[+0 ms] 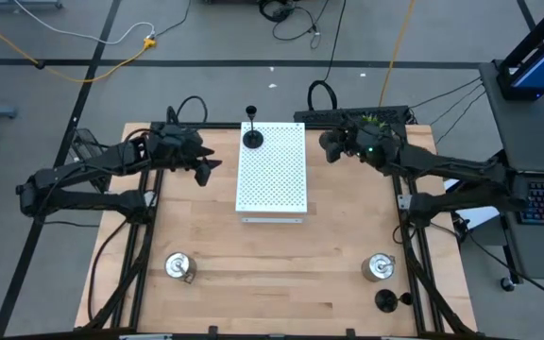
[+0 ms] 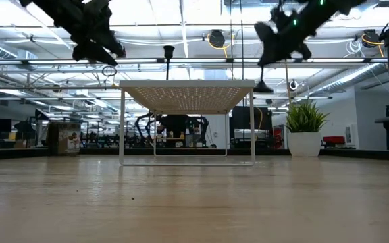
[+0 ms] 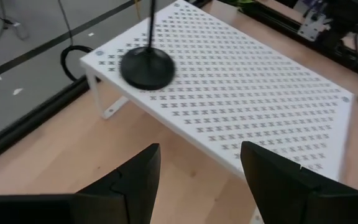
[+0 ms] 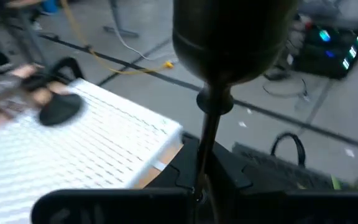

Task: Pick & Place candle stick holders
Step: Put the top black candle holder on the shelf aligned with the other black candle holder

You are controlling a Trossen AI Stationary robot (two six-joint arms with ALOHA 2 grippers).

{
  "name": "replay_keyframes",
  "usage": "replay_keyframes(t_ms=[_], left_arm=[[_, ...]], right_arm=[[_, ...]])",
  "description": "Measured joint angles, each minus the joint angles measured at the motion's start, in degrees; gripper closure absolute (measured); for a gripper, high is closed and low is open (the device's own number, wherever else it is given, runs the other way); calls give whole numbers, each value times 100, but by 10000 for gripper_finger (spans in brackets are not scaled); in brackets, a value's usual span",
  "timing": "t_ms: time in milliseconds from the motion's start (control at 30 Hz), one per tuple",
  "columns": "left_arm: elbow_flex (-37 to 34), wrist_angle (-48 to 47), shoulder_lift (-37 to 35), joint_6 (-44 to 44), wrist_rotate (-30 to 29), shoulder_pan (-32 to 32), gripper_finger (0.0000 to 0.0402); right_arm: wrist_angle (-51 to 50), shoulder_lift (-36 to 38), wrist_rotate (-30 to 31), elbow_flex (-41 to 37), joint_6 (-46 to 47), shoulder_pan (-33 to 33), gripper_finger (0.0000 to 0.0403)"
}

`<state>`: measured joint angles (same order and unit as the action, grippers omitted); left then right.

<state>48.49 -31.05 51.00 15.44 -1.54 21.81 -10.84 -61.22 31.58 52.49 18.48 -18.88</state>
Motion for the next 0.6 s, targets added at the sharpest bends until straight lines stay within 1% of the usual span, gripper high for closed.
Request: replay_keyframes(t_ms=[133,200,300,533,600], left_arm=[[0,202,-1,135,-1,-308,172],[0,370,0,160,-2,-473,172],[0,747,0,176,-15,-720,172],[2,1607,25,304,-151,-1224,172],[5,1825,85,336,-149,-1361,172]], right_arm=[[-571,-45,-44,741,-338,377,395],[-684,-122,-243,1051,-474,565,395],[-742,-256,-704,1375,-616,816,395],[-704,-635,-1433,1637,-590,1195,395],[-435,-792,-1673,1675,-576,1249,395]])
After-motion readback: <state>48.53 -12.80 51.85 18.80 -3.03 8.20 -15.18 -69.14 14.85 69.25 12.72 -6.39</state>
